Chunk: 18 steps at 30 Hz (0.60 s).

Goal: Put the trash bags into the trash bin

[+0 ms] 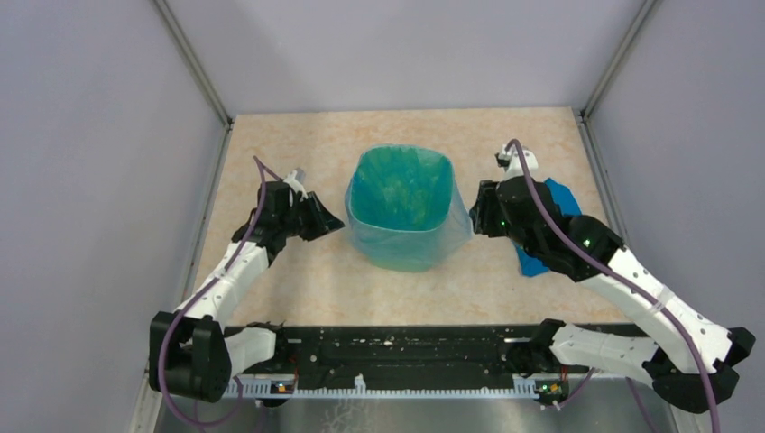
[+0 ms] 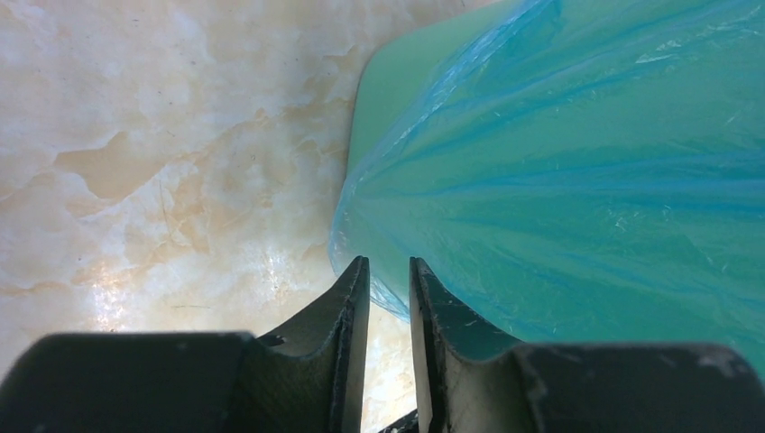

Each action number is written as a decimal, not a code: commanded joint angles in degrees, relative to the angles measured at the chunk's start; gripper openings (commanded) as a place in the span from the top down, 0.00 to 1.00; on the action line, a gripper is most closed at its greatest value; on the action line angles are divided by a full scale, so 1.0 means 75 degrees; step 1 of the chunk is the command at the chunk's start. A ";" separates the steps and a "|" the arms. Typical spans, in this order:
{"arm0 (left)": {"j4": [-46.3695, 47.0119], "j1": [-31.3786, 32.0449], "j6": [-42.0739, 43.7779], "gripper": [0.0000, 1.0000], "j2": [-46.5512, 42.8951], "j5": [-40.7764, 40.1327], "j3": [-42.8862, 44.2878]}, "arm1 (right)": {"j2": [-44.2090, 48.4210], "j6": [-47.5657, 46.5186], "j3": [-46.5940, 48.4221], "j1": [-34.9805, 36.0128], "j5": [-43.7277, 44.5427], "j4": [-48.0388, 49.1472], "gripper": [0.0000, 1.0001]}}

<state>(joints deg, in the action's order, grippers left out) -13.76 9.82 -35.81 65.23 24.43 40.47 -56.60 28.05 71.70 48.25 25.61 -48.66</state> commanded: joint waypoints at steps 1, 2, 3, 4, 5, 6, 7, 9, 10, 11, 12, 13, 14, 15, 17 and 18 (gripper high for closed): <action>0.0271 0.0043 0.0091 0.73 -0.0018 0.0255 0.0376 | 0.0431 0.0638 -0.0786 -0.0048 0.0686 0.0070 0.66; 0.0306 0.0054 0.0078 0.74 -0.0007 0.0279 0.0377 | 0.0453 0.0687 -0.1041 -0.0082 0.0596 0.0253 0.71; 0.0327 0.0076 0.0072 0.75 0.0006 0.0302 0.0362 | 0.0431 0.0749 -0.1246 -0.0107 0.0540 0.0447 0.76; 0.0358 0.0100 0.0059 0.77 0.0015 0.0294 0.0359 | 0.0390 0.0788 -0.1475 -0.0132 0.0526 0.0631 0.80; 0.0383 0.0126 0.0043 0.78 0.0042 0.0284 0.0344 | 0.0336 0.0819 -0.1696 -0.0160 0.0546 0.0852 0.82; 0.0408 0.0156 0.0047 0.79 0.0060 0.0287 0.0331 | 0.0264 0.0856 -0.1877 -0.0213 0.0545 0.1056 0.85; 0.0442 0.0184 0.0041 0.80 0.0096 0.0283 0.0317 | 0.0182 0.0883 -0.2067 -0.0324 0.0498 0.1258 0.88; 0.0486 0.0249 0.0035 0.82 0.0164 0.0255 0.0325 | 0.0056 0.0900 -0.2445 -0.0476 0.0318 0.1871 0.92; 0.0532 0.0275 0.0024 0.82 0.0206 0.0239 0.0315 | 0.0013 0.0893 -0.2586 -0.0540 0.0181 0.2138 0.92; 0.0583 0.0316 0.0003 0.82 0.0245 0.0226 0.0306 | -0.0053 0.0889 -0.2681 -0.0584 0.0057 0.2407 0.93; 0.0685 0.0354 -0.0030 0.83 0.0316 0.0253 0.0291 | -0.0130 0.0884 -0.2747 -0.0615 -0.0050 0.2630 0.93; 0.0808 0.0416 -0.0088 0.83 0.0376 0.0344 0.0274 | -0.0229 0.0879 -0.2770 -0.0630 -0.0163 0.2845 0.93; 0.0940 0.0540 -0.0148 0.84 0.0445 0.0362 0.0266 | -0.0384 0.0843 -0.2786 -0.0637 -0.0245 0.3062 0.94; 0.1040 0.0672 -0.0197 0.84 0.0515 0.0314 0.0270 | -0.0504 0.0807 -0.2804 -0.0633 -0.0320 0.3293 0.94; 0.1213 0.0972 -0.0295 0.84 0.0701 0.0236 0.0308 | -0.0789 0.0703 -0.2841 -0.0643 -0.0460 0.3768 0.94; 0.1272 0.1126 -0.0363 0.85 0.0768 0.0176 0.0327 | -0.0943 0.0665 -0.2830 -0.0656 -0.0531 0.3986 0.94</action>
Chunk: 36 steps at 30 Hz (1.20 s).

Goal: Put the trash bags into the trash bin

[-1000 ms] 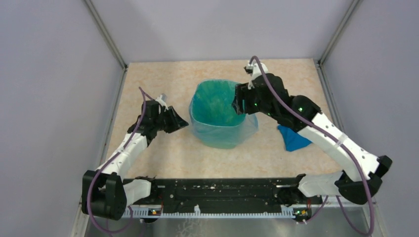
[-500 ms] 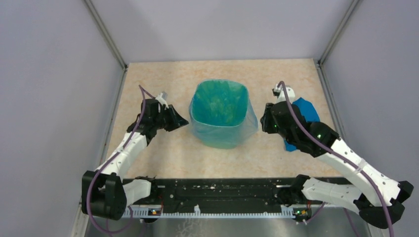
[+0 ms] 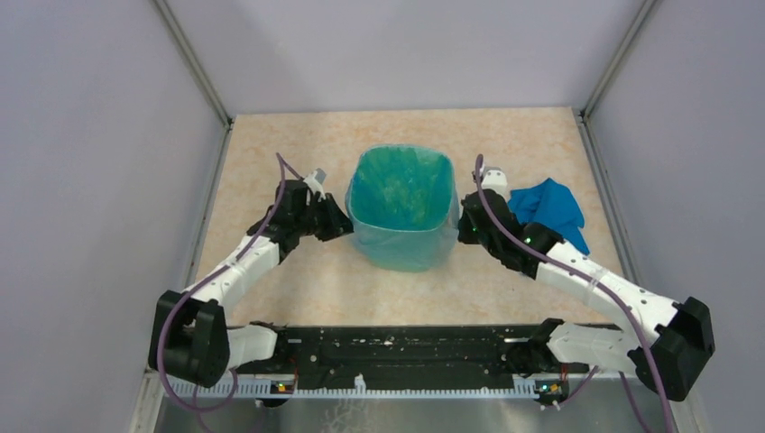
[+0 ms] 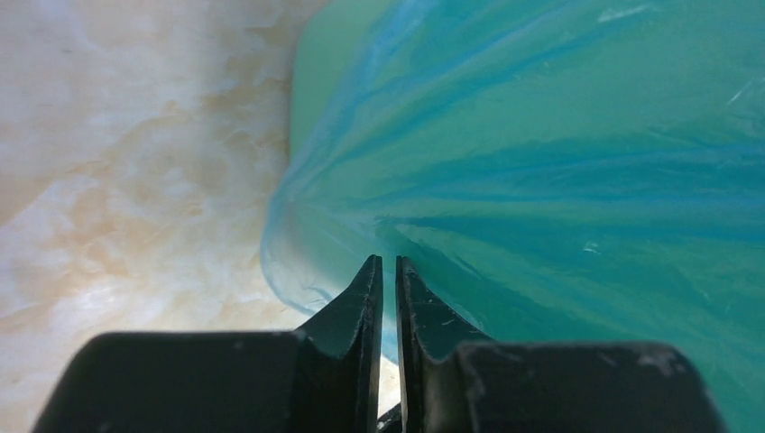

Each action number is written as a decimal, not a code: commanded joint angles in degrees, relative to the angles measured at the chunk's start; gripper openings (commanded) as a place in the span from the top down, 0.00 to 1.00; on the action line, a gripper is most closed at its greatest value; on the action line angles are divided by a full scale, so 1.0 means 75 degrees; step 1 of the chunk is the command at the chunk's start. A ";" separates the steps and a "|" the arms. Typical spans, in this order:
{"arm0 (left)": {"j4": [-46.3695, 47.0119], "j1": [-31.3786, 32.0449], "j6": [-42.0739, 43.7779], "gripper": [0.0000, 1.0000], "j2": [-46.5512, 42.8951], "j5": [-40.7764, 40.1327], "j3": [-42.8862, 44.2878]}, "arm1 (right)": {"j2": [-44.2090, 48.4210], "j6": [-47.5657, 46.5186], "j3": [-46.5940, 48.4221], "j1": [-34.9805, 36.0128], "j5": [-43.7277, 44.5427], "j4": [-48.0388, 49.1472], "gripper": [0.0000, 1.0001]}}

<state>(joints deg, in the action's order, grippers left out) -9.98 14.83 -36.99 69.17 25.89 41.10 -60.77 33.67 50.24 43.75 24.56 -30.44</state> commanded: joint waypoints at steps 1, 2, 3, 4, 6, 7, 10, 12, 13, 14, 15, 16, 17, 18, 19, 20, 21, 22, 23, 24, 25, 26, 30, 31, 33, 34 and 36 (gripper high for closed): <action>0.0828 0.0612 -0.0263 0.85 0.0292 -0.0079 0.0258 | -0.0569 -0.0123 0.0055 -0.0069 -0.0446 0.1715 0.95; 0.0881 0.0758 -0.0317 0.85 0.0331 -0.0164 0.0254 | -0.0740 -0.0164 0.0105 -0.0072 -0.0485 0.1848 0.95; 0.0920 0.0881 -0.0356 0.85 0.0361 -0.0233 0.0251 | -0.0889 -0.0194 0.0162 -0.0085 -0.0460 0.1871 0.95; 0.0947 0.0979 -0.0409 0.85 0.0374 -0.0287 0.0250 | -0.1004 -0.0219 0.0237 -0.0096 -0.0441 0.1893 0.96; 0.0982 0.1091 -0.0458 0.85 0.0398 -0.0369 0.0233 | -0.1114 -0.0269 0.0253 -0.0157 -0.0465 0.1964 0.96; 0.0998 0.1119 -0.0470 0.85 0.0405 -0.0405 0.0202 | -0.1104 -0.0297 0.0216 -0.0190 -0.0502 0.2031 0.95; 0.0987 0.1135 -0.0510 0.85 0.0411 -0.0476 0.0161 | -0.1019 -0.0307 0.0163 -0.0313 -0.0603 0.2073 0.95; 0.0916 0.1132 -0.0508 0.84 0.0380 -0.0580 0.0156 | -0.0943 -0.0323 0.0157 -0.0364 -0.0538 0.1942 0.95; 0.0854 0.1129 -0.0504 0.83 0.0354 -0.0644 0.0170 | -0.0908 -0.0337 0.0163 -0.0371 -0.0508 0.1854 0.95; 0.0750 0.1127 -0.0479 0.82 0.0307 -0.0760 0.0184 | -0.0863 -0.0351 0.0168 -0.0388 -0.0459 0.1742 0.94; 0.0663 0.1128 -0.0449 0.81 0.0234 -0.0889 0.0217 | -0.0827 -0.0355 0.0186 -0.0403 -0.0392 0.1614 0.94; 0.0582 0.1128 -0.0425 0.79 0.0180 -0.0994 0.0236 | -0.0781 -0.0372 0.0200 -0.0412 -0.0312 0.1464 0.93; 0.0523 0.1128 -0.0400 0.78 0.0096 -0.1094 0.0257 | -0.0730 -0.0386 0.0211 -0.0412 -0.0220 0.1342 0.92; 0.0475 0.1128 -0.0397 0.77 0.0024 -0.1190 0.0269 | -0.0677 -0.0418 0.0215 -0.0414 -0.0149 0.1224 0.91; 0.0437 0.1125 -0.0394 0.76 -0.0040 -0.1255 0.0282 | -0.0620 -0.0438 0.0221 -0.0418 -0.0075 0.1061 0.90; 0.0372 0.1128 -0.0393 0.76 -0.0109 -0.1299 0.0310 | -0.0564 -0.0447 0.0235 -0.0425 0.0004 0.0953 0.90; 0.0304 0.1128 -0.0386 0.75 -0.0167 -0.1350 0.0344 | -0.0514 -0.0460 0.0244 -0.0428 0.0061 0.0841 0.89; 0.0247 0.1128 -0.0377 0.74 -0.0218 -0.1396 0.0385 | -0.0461 -0.0477 0.0281 -0.0430 0.0097 0.0760 0.88; 0.0175 0.1122 -0.0354 0.73 -0.0289 -0.1478 0.0416 | -0.0412 -0.0502 0.0310 -0.0439 0.0109 0.0684 0.87; 0.0120 0.1119 -0.0343 0.73 -0.0346 -0.1541 0.0444 | -0.0374 -0.0515 0.0343 -0.0435 0.0122 0.0588 0.86; 0.0047 0.1117 -0.0312 0.72 -0.0394 -0.1621 0.0481 | -0.0345 -0.0527 0.0381 -0.0437 0.0140 0.0509 0.86; -0.0024 0.1116 -0.0280 0.72 -0.0447 -0.1723 0.0512 | -0.0321 -0.0547 0.0405 -0.0431 0.0163 0.0436 0.86; -0.0419 0.1089 -0.0163 0.70 -0.0623 -0.2222 0.0569 | -0.0199 -0.0572 0.0506 -0.0431 0.0257 0.0156 0.82; -0.0520 0.1076 -0.0098 0.69 -0.0672 -0.2298 0.0592 | -0.0162 -0.0575 0.0543 -0.0431 0.0283 0.0065 0.80; -0.0663 0.1051 0.0030 0.67 -0.0836 -0.2414 0.0635 | -0.0015 -0.0581 0.0587 -0.0431 0.0342 -0.0096 0.77; -0.0715 0.1047 0.0123 0.66 -0.0927 -0.2440 0.0662 | 0.0079 -0.0582 0.0590 -0.0432 0.0377 -0.0163 0.75; -0.0825 0.1032 0.0286 0.63 -0.1121 -0.2551 0.0735 | 0.0258 -0.0625 0.0667 -0.0432 0.0480 -0.0312 0.69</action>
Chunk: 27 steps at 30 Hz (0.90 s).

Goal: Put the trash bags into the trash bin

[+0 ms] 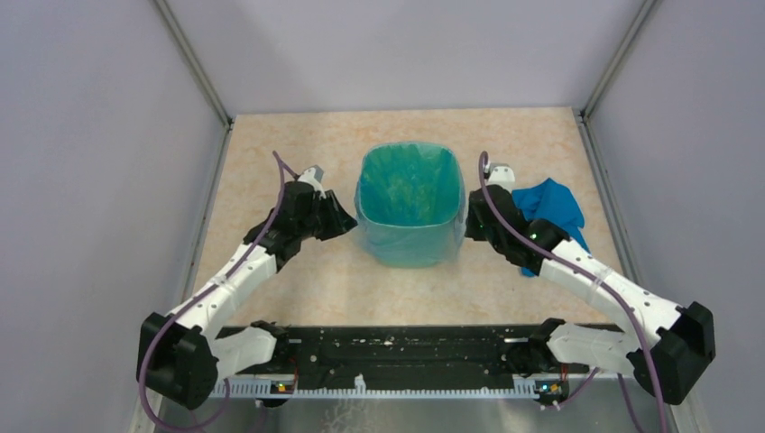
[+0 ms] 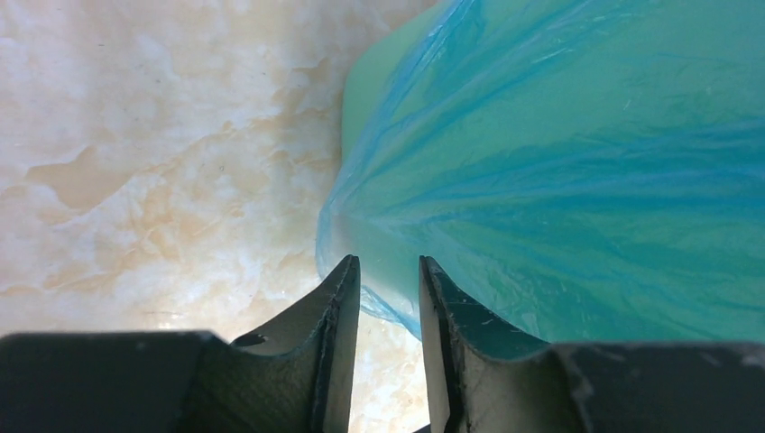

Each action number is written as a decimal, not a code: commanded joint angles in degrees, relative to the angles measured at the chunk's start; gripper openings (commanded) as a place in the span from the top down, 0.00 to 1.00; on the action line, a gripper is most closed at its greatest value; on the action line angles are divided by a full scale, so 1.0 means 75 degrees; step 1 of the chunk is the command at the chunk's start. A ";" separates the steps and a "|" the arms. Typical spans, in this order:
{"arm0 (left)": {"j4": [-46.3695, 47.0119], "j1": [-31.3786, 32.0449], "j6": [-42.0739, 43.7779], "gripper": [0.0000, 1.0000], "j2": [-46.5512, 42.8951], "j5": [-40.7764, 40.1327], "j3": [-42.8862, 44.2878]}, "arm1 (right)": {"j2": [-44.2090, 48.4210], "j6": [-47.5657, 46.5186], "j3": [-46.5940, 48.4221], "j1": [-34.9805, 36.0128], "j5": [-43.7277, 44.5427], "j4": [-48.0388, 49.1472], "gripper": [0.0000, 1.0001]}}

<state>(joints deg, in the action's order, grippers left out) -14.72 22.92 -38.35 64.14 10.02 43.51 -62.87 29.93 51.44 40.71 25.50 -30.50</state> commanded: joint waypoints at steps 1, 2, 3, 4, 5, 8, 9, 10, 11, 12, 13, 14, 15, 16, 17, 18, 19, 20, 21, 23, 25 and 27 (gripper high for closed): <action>-0.0249 -0.0044 0.0567 0.60 -0.0570 -0.0479 0.0463 | 0.0639 -0.0152 0.0541 -0.0033 0.0396 -0.0366 0.65; -0.0287 -0.0044 0.0673 0.57 -0.0672 -0.0485 0.0518 | 0.0738 -0.0202 0.0572 -0.0035 0.0443 -0.0414 0.60; -0.0344 -0.0045 0.0796 0.55 -0.0767 -0.0459 0.0586 | 0.0857 -0.0257 0.0589 -0.0028 0.0487 -0.0466 0.56; -0.0410 -0.0046 0.0914 0.54 -0.0857 -0.0433 0.0656 | 0.0982 -0.0277 0.0629 -0.0027 0.0539 -0.0491 0.52; -0.0464 -0.0044 0.1023 0.52 -0.0945 -0.0397 0.0709 | 0.1103 -0.0297 0.0697 -0.0033 0.0578 -0.0565 0.48; -0.0670 -0.0045 0.1425 0.46 -0.1160 -0.0288 0.0902 | 0.1478 -0.0327 0.0921 -0.0029 0.0585 -0.0694 0.36; -0.0719 -0.0044 0.1539 0.42 -0.1215 -0.0222 0.0955 | 0.1650 -0.0332 0.0991 -0.0035 0.0575 -0.0685 0.32; -0.0769 -0.0045 0.1628 0.39 -0.1269 -0.0145 0.1013 | 0.1767 -0.0329 0.1048 -0.0030 0.0554 -0.0674 0.28; -0.0818 -0.0044 0.1697 0.35 -0.1325 -0.0058 0.1086 | 0.1899 -0.0324 0.1086 -0.0026 0.0520 -0.0641 0.24; -0.0846 -0.0044 0.1765 0.30 -0.1385 0.0048 0.1130 | 0.2041 -0.0345 0.1116 -0.0026 0.0445 -0.0567 0.20; -0.0855 -0.0044 0.1816 0.25 -0.1447 0.0142 0.1186 | 0.2167 -0.0389 0.1136 -0.0025 0.0375 -0.0472 0.16; -0.0878 -0.0050 0.1874 0.20 -0.1527 0.0208 0.1220 | 0.2281 -0.0412 0.1157 -0.0029 0.0302 -0.0388 0.13; -0.0879 -0.0044 0.1944 0.11 -0.1601 0.0273 0.1245 | 0.2394 -0.0437 0.1199 -0.0035 0.0252 -0.0315 0.11; -0.0880 -0.0044 0.2010 0.04 -0.1686 0.0318 0.1259 | 0.2488 -0.0475 0.1238 -0.0027 0.0218 -0.0243 0.10; -0.0883 -0.0044 0.2077 0.02 -0.1797 0.0347 0.1281 | 0.2578 -0.0496 0.1268 -0.0029 0.0189 -0.0181 0.09; -0.0921 -0.0044 0.2138 0.01 -0.1877 0.0370 0.1313 | 0.2655 -0.0509 0.1292 -0.0027 0.0159 -0.0112 0.07; -0.0971 -0.0044 0.2207 0.01 -0.1929 0.0364 0.1348 | 0.2733 -0.0526 0.1309 -0.0032 0.0130 -0.0055 0.06; -0.1060 -0.0044 0.2270 0.01 -0.2004 0.0341 0.1383 | 0.2808 -0.0543 0.1336 -0.0026 0.0103 0.0021 0.02; -0.1115 -0.0044 0.2326 0.01 -0.2063 0.0319 0.1403 | 0.2862 -0.0540 0.1333 -0.0031 0.0074 0.0081 0.01; -0.1226 -0.0044 0.2461 0.01 -0.2190 0.0251 0.1415 | 0.2952 -0.0587 0.1341 -0.0032 -0.0010 0.0214 0.01; -0.1369 -0.0044 0.2522 0.01 -0.2282 0.0060 0.1433 | 0.3013 -0.0595 0.1317 -0.0029 -0.0013 0.0293 0.01; -0.1575 -0.0045 0.2546 0.01 -0.2333 -0.0139 0.1478 | 0.3026 -0.0617 0.1299 -0.0032 0.0000 0.0323 0.01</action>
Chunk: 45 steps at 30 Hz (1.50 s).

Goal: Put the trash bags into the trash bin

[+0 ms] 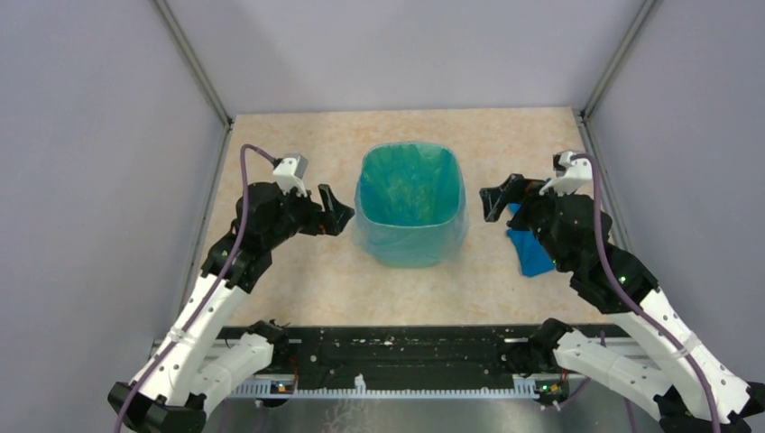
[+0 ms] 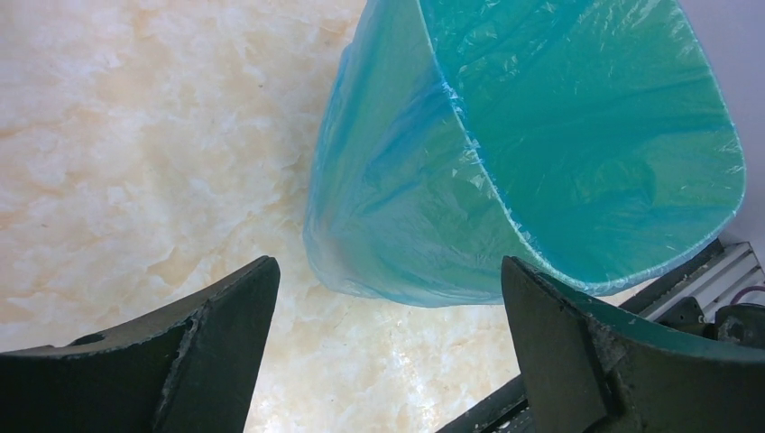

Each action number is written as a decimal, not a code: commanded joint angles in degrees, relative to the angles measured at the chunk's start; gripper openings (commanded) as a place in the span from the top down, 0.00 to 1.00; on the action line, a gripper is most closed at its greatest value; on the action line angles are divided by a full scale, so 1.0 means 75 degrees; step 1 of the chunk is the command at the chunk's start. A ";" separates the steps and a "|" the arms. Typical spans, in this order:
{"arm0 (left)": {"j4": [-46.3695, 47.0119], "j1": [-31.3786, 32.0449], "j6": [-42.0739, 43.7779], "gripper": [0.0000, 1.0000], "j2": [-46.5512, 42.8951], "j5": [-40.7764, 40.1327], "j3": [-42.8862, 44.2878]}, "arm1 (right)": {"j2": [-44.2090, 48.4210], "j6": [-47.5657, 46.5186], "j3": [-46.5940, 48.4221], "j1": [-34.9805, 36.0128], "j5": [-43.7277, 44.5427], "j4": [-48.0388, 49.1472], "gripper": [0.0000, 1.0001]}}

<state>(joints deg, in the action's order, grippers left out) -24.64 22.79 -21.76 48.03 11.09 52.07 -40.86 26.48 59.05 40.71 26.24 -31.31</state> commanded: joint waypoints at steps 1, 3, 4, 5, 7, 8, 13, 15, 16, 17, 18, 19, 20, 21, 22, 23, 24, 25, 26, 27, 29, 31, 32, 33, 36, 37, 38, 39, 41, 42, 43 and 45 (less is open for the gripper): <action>-0.0334 -0.0027 0.0344 0.01 -0.0207 -0.0324 0.0353 | 0.0093 -0.0162 0.0267 -0.0030 -0.0079 0.0442 0.01; -0.0388 -0.0026 0.0352 0.01 -0.0272 -0.0278 0.0321 | 0.0105 -0.0151 0.0208 -0.0034 -0.0081 0.0481 0.01; -0.0378 -0.0026 0.0333 0.01 -0.0316 -0.0246 0.0275 | 0.0105 -0.0129 0.0171 -0.0027 -0.0083 0.0499 0.01; -0.0341 -0.0026 0.0318 0.01 -0.0374 -0.0203 0.0230 | 0.0119 -0.0116 0.0133 -0.0031 -0.0102 0.0531 0.01; -0.0270 -0.0026 0.0270 0.01 -0.0475 -0.0222 0.0155 | 0.0127 -0.0103 0.0098 -0.0026 -0.0165 0.0569 0.01; -0.0251 -0.0026 0.0255 0.01 -0.0516 -0.0241 0.0129 | 0.0122 -0.0108 0.0096 -0.0026 -0.0179 0.0567 0.01; -0.0362 -0.0029 0.0262 0.01 -0.0473 -0.0430 0.0143 | 0.0121 -0.0118 0.0077 -0.0031 -0.0193 0.0553 0.01; -0.0370 -0.0029 0.0264 0.01 -0.0474 -0.0482 0.0113 | 0.0120 -0.0126 0.0064 -0.0026 -0.0197 0.0542 0.01; -0.0360 -0.0027 0.0264 0.01 -0.0474 -0.0493 0.0093 | 0.0127 -0.0139 0.0054 -0.0027 -0.0199 0.0533 0.01; -0.0356 -0.0032 0.0273 0.01 -0.0474 -0.0484 0.0078 | 0.0125 -0.0133 0.0054 -0.0033 -0.0194 0.0539 0.01; -0.0355 -0.0027 0.0276 0.01 -0.0474 -0.0480 0.0071 | 0.0120 -0.0123 0.0035 -0.0026 -0.0213 0.0544 0.01; -0.0352 -0.0026 0.0265 0.01 -0.0486 -0.0483 0.0065 | 0.0106 -0.0131 0.0019 -0.0030 -0.0240 0.0536 0.01; -0.0354 -0.0026 0.0275 0.01 -0.0486 -0.0495 0.0056 | 0.0099 -0.0135 0.0006 -0.0029 -0.0241 0.0551 0.01; -0.0364 -0.0026 0.0276 0.01 -0.0495 -0.0511 0.0053 | 0.0088 -0.0134 0.0004 -0.0029 -0.0251 0.0547 0.01; -0.0359 -0.0026 0.0276 0.01 -0.0497 -0.0533 0.0053 | 0.0076 -0.0139 0.0013 -0.0030 -0.0261 0.0540 0.01; -0.0357 -0.0029 0.0285 0.01 -0.0514 -0.0539 0.0053 | 0.0072 -0.0133 0.0012 -0.0032 -0.0264 0.0542 0.01; -0.0353 -0.0030 0.0293 0.01 -0.0501 -0.0569 0.0053 | 0.0059 -0.0129 0.0017 -0.0032 -0.0264 0.0542 0.01; -0.0377 -0.0027 0.0299 0.01 -0.0489 -0.0605 0.0063 | 0.0059 -0.0126 0.0019 -0.0037 -0.0264 0.0551 0.01; -0.0402 -0.0026 0.0310 0.01 -0.0478 -0.0621 0.0070 | 0.0059 -0.0128 0.0016 -0.0027 -0.0264 0.0553 0.01; -0.0421 -0.0026 0.0320 0.01 -0.0475 -0.0629 0.0076 | 0.0058 -0.0126 0.0017 -0.0027 -0.0266 0.0564 0.01; -0.0428 -0.0027 0.0329 0.01 -0.0476 -0.0652 0.0076 | 0.0048 -0.0129 0.0014 -0.0032 -0.0269 0.0564 0.01; -0.0426 -0.0026 0.0334 0.01 -0.0489 -0.0657 0.0076 | 0.0036 -0.0115 0.0004 -0.0026 -0.0268 0.0554 0.01; -0.0421 -0.0026 0.0335 0.01 -0.0478 -0.0659 0.0082 | 0.0034 -0.0120 0.0004 -0.0031 -0.0265 0.0543 0.01; -0.0434 -0.0026 0.0335 0.01 -0.0475 -0.0666 0.0077 | 0.0034 -0.0106 -0.0002 -0.0031 -0.0270 0.0533 0.01; -0.0448 -0.0026 0.0324 0.01 -0.0463 -0.0668 0.0076 | 0.0034 -0.0103 -0.0010 -0.0027 -0.0253 0.0511 0.01; -0.0449 -0.0032 0.0323 0.01 -0.0463 -0.0660 0.0073 | 0.0034 -0.0098 -0.0010 -0.0026 -0.0254 0.0507 0.01; -0.0451 -0.0027 0.0329 0.01 -0.0463 -0.0659 0.0072 | 0.0037 -0.0097 -0.0010 -0.0025 -0.0253 0.0505 0.01; -0.0443 -0.0032 0.0334 0.01 -0.0463 -0.0665 0.0074 | 0.0035 -0.0097 -0.0007 -0.0031 -0.0258 0.0507 0.01; -0.0435 -0.0026 0.0335 0.01 -0.0445 -0.0631 0.0093 | 0.0040 -0.0097 0.0011 -0.0026 -0.0264 0.0498 0.01; -0.0439 -0.0026 0.0335 0.01 -0.0450 -0.0616 0.0105 | 0.0045 -0.0097 0.0021 -0.0027 -0.0264 0.0495 0.01; -0.0430 -0.0026 0.0335 0.01 -0.0441 -0.0608 0.0121 | 0.0046 -0.0097 0.0035 -0.0026 -0.0269 0.0485 0.01; -0.0432 -0.0026 0.0335 0.01 -0.0422 -0.0582 0.0146 | 0.0057 -0.0106 0.0029 -0.0028 -0.0261 0.0483 0.01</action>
<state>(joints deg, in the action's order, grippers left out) -28.36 22.79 -19.97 44.88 6.57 52.60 -40.56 26.11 58.92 40.71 24.45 -29.17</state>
